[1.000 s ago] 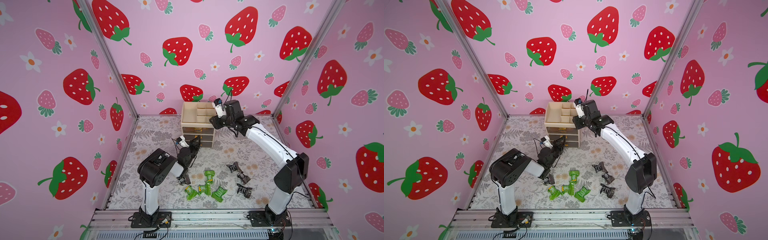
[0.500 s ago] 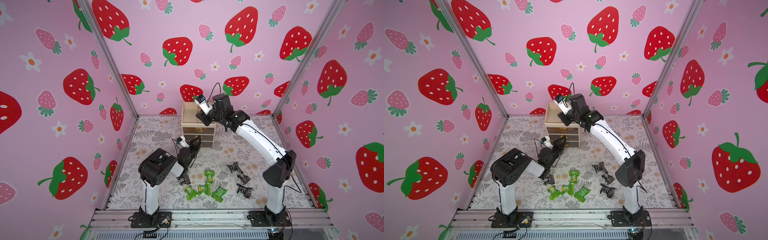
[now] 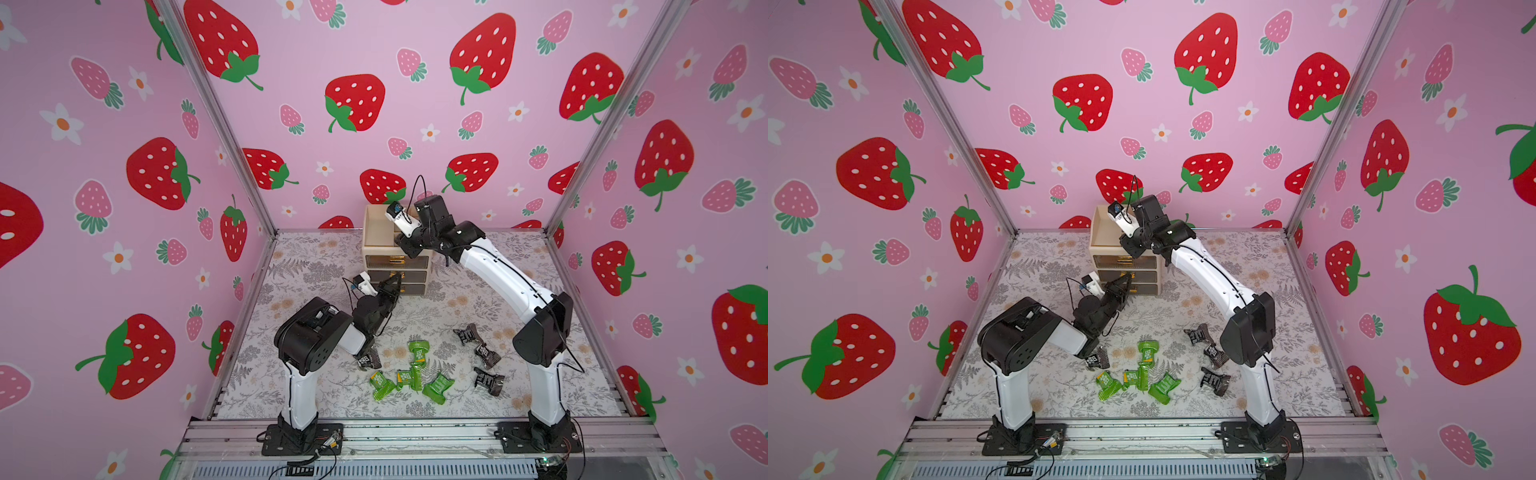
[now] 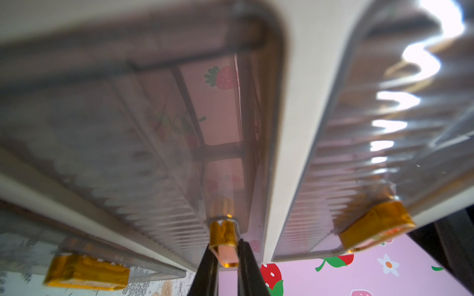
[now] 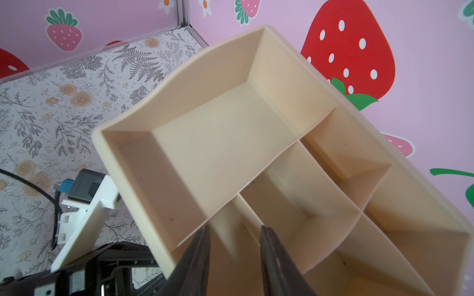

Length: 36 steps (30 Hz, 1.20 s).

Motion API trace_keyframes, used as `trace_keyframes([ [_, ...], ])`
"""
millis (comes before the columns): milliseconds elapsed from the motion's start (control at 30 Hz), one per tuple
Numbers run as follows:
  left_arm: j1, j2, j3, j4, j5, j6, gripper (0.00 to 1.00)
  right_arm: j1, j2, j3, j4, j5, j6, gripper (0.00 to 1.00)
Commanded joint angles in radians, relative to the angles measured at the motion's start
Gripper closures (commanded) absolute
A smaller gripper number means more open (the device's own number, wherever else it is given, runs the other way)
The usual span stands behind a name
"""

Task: Place the cookies into the drawer by color
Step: Open the drawer in the storage box.

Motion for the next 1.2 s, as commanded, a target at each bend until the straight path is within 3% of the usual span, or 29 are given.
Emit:
trace_keyframes([
  [0,-0.021,-0.052,-0.055,-0.032,0.04,0.056,1.0,0.0,0.019,0.026,-0.013,0.042,-0.008,0.63],
  [367,-0.041,-0.114,-0.167,-0.032,0.116,0.017,1.0,0.001,0.044,0.053,-0.027,0.073,0.036,0.65],
  [767,-0.105,-0.236,-0.298,-0.037,0.081,0.026,1.0,0.002,0.071,0.075,-0.057,0.096,0.091,0.65],
  [1167,-0.145,-0.3,-0.343,-0.072,0.094,0.014,1.0,0.001,0.055,0.063,-0.062,0.07,0.114,0.65],
])
